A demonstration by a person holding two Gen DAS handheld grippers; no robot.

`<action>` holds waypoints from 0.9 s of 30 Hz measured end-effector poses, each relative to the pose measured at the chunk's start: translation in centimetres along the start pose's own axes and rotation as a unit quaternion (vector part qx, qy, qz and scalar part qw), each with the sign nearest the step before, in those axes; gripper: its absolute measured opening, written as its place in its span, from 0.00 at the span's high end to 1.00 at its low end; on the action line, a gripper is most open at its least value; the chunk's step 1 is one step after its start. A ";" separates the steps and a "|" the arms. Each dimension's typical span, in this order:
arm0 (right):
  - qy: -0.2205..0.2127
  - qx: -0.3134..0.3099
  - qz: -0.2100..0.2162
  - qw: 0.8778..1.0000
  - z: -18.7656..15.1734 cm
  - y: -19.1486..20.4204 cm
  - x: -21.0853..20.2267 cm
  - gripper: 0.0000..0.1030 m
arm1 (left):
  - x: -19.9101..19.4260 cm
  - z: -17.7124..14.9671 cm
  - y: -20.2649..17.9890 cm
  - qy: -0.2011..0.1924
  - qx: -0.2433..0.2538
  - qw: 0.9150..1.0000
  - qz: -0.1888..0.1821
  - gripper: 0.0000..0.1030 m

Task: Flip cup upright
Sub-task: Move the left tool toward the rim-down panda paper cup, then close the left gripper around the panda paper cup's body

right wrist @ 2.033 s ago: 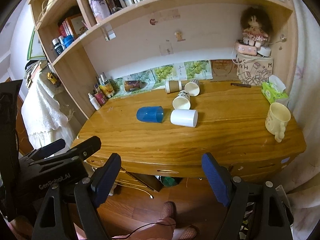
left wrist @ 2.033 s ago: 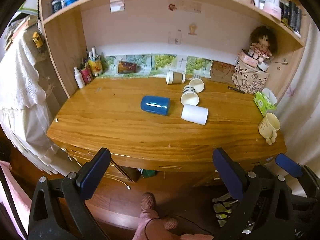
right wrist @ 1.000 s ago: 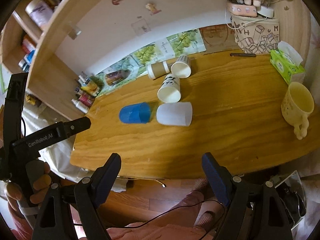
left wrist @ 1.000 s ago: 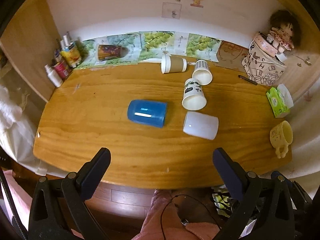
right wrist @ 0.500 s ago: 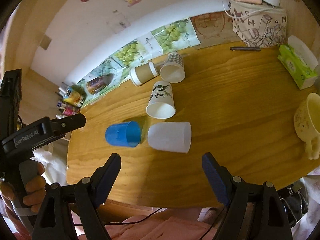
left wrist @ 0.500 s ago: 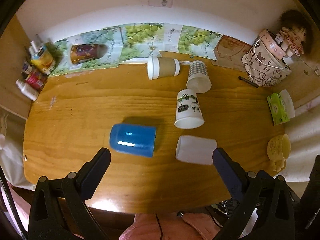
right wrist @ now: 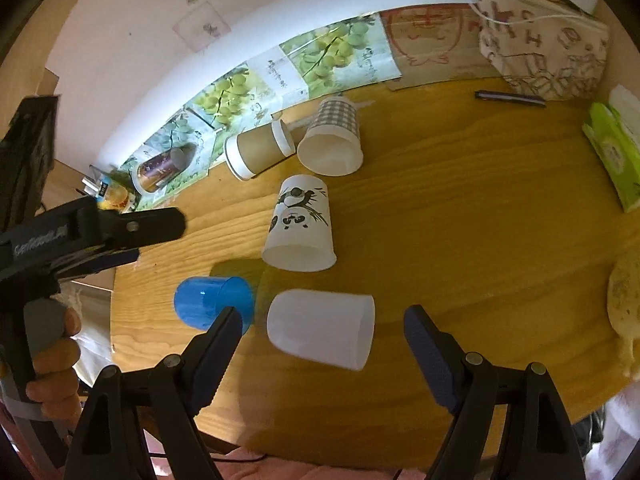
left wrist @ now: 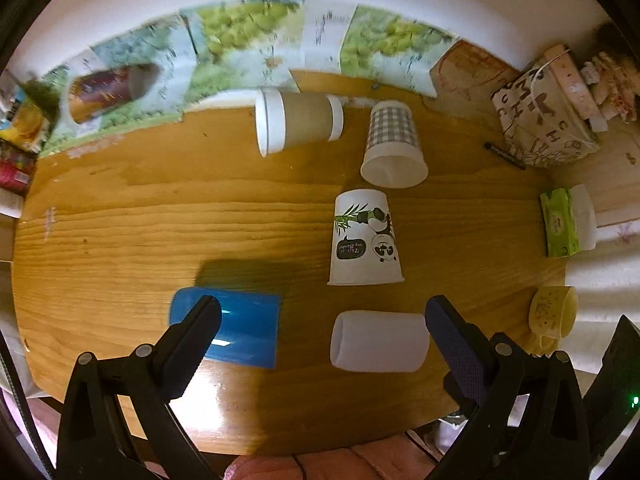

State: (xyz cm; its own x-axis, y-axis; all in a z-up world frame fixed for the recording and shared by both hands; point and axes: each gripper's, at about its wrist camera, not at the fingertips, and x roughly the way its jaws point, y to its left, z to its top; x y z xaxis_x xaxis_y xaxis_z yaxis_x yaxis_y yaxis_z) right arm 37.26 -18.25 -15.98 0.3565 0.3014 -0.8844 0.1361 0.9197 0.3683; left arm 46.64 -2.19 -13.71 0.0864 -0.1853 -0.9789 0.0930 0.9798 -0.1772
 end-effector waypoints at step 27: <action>0.022 0.048 0.006 0.999 1.9 -1.7 6.3 0.19 | 11.2 5.3 -0.4 0.152 -0.013 0.988 -0.025 0.01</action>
State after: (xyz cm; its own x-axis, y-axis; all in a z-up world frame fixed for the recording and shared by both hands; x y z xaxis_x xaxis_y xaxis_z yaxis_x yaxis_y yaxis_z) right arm 41.00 -18.38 -21.64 0.3187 0.3239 -0.8908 0.2208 0.8885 0.4021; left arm 52.83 -5.02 -24.03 -0.2194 -0.2069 -0.9534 0.0644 0.9720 -0.2258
